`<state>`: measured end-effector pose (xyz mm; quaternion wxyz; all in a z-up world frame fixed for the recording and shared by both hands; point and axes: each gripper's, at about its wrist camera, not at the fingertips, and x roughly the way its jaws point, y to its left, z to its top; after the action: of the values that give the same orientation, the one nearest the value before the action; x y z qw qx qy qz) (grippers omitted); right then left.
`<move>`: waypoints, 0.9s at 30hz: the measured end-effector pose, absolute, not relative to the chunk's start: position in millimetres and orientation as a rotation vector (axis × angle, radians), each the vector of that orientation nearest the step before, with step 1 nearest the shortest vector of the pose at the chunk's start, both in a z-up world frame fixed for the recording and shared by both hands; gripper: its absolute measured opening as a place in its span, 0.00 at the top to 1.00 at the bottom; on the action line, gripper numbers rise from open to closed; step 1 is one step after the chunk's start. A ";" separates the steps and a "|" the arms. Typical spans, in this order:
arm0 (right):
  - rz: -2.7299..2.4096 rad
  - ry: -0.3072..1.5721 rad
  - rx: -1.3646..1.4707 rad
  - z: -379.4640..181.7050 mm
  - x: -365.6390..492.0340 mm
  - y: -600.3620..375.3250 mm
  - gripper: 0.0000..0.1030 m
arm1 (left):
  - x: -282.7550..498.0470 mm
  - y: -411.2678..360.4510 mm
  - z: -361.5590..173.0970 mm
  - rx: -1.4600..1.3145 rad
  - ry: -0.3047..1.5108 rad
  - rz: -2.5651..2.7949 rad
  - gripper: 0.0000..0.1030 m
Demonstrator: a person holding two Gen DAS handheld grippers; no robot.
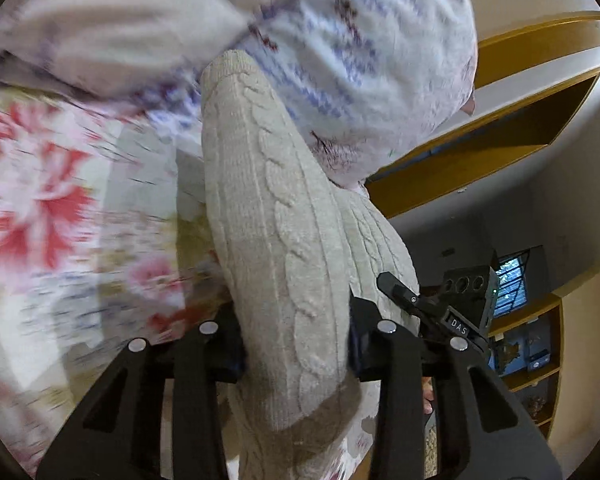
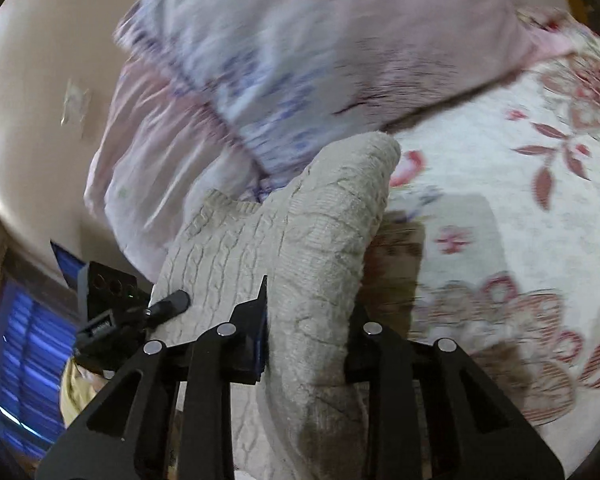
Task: Fold small clothes
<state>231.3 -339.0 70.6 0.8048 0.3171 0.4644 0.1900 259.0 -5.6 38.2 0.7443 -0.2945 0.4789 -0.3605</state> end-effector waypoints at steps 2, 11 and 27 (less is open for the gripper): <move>0.424 0.982 0.645 73.9 231.0 -323.5 0.75 | 254.2 16.4 44.3 -0.627 1.032 -0.766 0.64; 0.341 1.126 0.467 26.2 258.3 -241.7 0.62 | 259.2 84.6 -4.2 -0.600 1.107 -0.522 0.51; 0.382 0.918 0.211 97.1 205.7 -234.5 0.59 | 175.6 64.7 70.3 -0.261 0.657 -0.511 0.39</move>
<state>205.7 -234.5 97.1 0.8736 0.1008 0.4395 0.1830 175.6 64.7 70.3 0.9062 -0.1266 0.3183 -0.2477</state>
